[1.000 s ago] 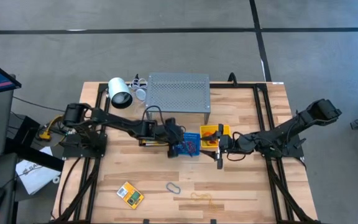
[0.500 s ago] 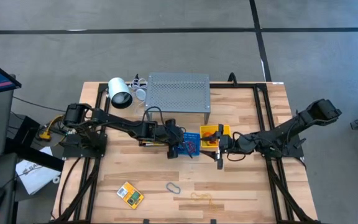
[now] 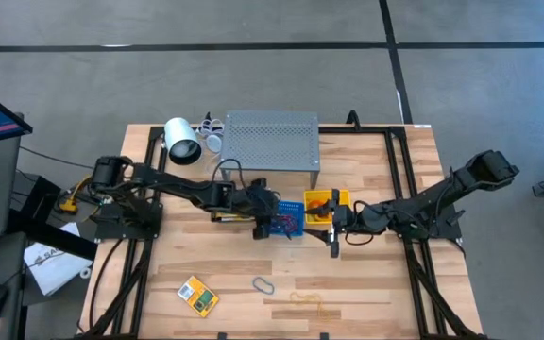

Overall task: Pick & Place Office Desk Supplies
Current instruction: Put the yellow rubber band into the blue bin

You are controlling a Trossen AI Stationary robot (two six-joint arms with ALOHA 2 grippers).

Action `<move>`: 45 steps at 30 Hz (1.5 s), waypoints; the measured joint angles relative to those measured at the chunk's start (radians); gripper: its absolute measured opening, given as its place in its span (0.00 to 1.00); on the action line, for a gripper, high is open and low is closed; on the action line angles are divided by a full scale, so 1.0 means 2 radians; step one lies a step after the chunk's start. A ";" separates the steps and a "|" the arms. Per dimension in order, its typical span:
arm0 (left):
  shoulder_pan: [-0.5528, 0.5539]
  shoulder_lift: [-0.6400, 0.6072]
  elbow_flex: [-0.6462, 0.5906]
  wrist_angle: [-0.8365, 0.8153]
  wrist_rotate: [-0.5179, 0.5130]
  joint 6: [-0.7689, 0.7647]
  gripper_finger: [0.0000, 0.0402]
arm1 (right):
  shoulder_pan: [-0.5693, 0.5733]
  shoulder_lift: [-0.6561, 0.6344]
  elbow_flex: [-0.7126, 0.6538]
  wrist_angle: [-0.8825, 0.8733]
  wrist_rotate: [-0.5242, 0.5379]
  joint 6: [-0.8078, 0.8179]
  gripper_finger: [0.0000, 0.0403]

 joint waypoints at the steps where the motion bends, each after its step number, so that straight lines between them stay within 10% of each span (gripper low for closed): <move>1: 0.000 -0.009 0.000 0.003 0.000 0.000 0.37 | 0.000 0.000 0.000 0.000 0.000 0.000 0.59; 17: -0.013 -0.212 -0.075 -0.060 0.008 -0.094 0.40 | 0.007 0.000 0.000 0.000 -0.001 0.006 0.59; 28: -0.045 -0.342 -0.310 0.387 0.209 -0.086 0.41 | 0.028 0.000 0.000 0.027 -0.014 0.004 0.59; 36: -0.100 -0.330 -0.321 0.423 0.205 -0.105 0.40 | 0.020 0.005 0.000 0.091 -0.123 0.029 0.59; 45: -0.134 -0.308 -0.321 0.443 0.202 -0.092 0.41 | 0.030 0.036 0.012 0.086 -0.132 0.094 0.59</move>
